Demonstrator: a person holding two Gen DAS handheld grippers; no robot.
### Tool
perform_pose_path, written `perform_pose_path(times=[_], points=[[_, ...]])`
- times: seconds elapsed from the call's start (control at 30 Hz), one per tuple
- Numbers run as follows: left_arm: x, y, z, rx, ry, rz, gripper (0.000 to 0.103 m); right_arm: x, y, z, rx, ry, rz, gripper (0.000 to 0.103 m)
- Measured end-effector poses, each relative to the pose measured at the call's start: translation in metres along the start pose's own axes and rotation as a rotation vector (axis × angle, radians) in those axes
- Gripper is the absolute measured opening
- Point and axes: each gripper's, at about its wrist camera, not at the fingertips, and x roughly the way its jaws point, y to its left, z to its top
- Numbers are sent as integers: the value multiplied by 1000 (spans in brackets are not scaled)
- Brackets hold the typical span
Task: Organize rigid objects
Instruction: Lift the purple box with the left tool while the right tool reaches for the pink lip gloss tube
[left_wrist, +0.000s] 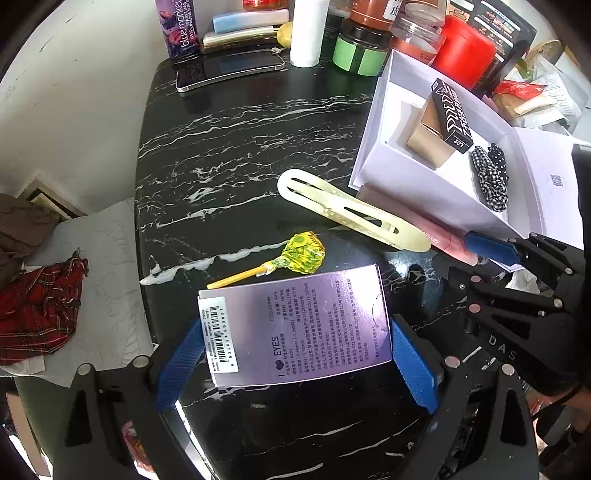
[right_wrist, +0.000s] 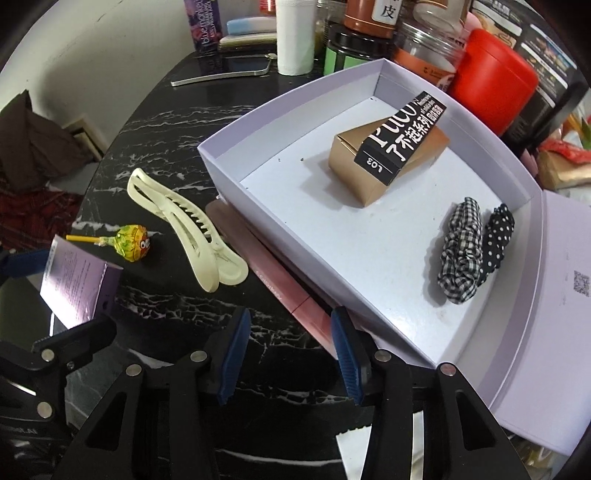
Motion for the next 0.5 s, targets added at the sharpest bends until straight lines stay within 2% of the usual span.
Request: perform_pose_path(times=[0.07, 0.13, 0.27, 0.4, 0.5], points=[[0, 0, 1, -3, 0, -6, 97, -2, 1, -1, -18, 1, 7, 31], [-1, 0, 1, -5, -2, -9, 97, -6, -2, -4, -7, 8, 68, 24], [-5, -1, 2, 1, -15, -8, 97, -11, -11, -10, 40, 15, 123, 23], [-8, -1, 5, 1, -22, -13, 97, -17, -19, -13, 87, -11, 93, 24], [-8, -2, 7, 0, -25, -16, 97, -15, -26, -14, 112, 6, 75, 24]])
